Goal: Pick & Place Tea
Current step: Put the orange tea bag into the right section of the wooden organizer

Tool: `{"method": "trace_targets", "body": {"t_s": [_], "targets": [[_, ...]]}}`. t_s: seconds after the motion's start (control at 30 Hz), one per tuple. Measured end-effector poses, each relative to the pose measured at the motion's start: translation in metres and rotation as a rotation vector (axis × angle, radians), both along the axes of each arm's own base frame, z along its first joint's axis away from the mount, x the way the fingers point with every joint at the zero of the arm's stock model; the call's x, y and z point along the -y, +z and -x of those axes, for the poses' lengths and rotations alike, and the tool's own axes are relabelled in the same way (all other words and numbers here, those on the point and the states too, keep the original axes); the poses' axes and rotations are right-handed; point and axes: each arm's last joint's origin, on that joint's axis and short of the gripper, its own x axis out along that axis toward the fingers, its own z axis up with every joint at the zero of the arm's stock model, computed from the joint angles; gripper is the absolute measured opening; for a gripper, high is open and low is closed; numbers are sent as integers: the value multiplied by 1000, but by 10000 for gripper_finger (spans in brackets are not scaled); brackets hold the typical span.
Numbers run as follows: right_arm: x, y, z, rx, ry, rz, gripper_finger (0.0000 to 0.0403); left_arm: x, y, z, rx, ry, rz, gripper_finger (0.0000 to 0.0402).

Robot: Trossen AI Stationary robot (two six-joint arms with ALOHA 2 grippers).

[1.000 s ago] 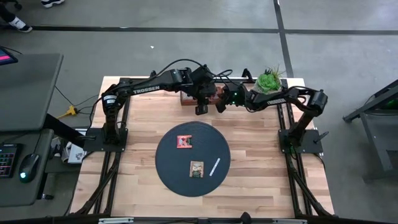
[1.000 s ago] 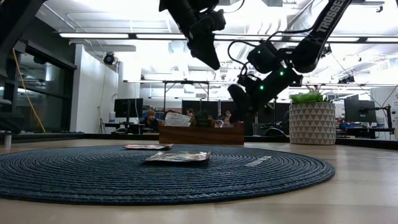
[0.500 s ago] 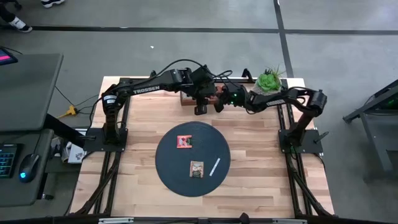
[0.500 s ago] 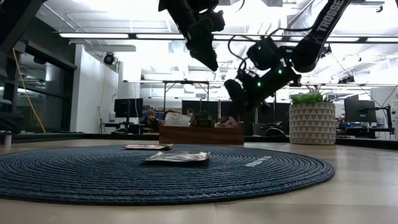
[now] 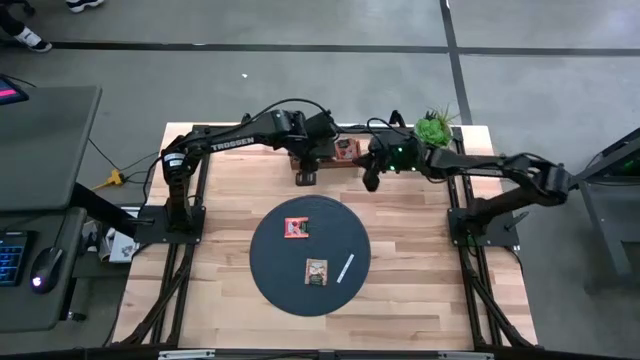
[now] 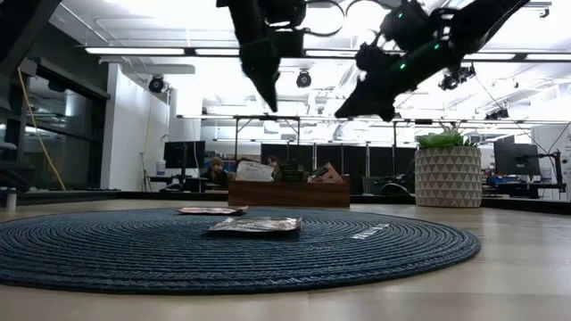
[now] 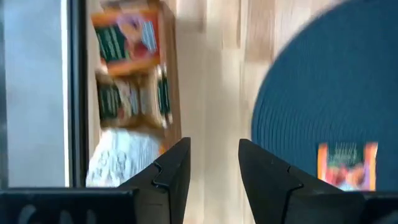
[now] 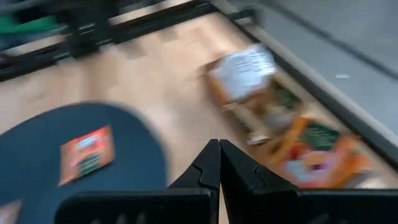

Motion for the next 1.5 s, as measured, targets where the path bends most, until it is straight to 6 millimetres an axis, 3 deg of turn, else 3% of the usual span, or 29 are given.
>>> {"method": "trace_targets", "body": {"t_s": [0.17,0.27,0.37,0.53,0.63,0.73,0.93,1.07,1.2,1.37,1.5], "targets": [[-28,6,6,-66,159,-29,0,9,-8,9,-126,-31,22,131],[-39,1,7,-141,165,-26,0,21,-34,10,-197,-58,75,131],[-46,0,6,-163,183,-22,0,38,-59,24,-250,-58,159,131],[-52,0,4,-165,187,-6,0,64,-97,49,-128,62,315,131],[-52,0,4,-160,184,-7,0,72,-103,63,22,201,411,131],[-52,1,3,-156,171,-4,0,82,-104,67,178,235,478,131],[-50,5,0,-98,138,-4,0,114,-139,89,69,326,474,131],[-52,9,-4,-34,108,-44,0,128,-152,90,143,351,516,131],[-60,6,-12,-1,76,-124,0,128,-155,90,190,410,489,131],[-77,-12,-29,-17,108,-173,0,126,-159,91,186,407,436,131],[-92,-26,-40,-30,109,-205,0,125,-173,90,129,405,382,131]]}}
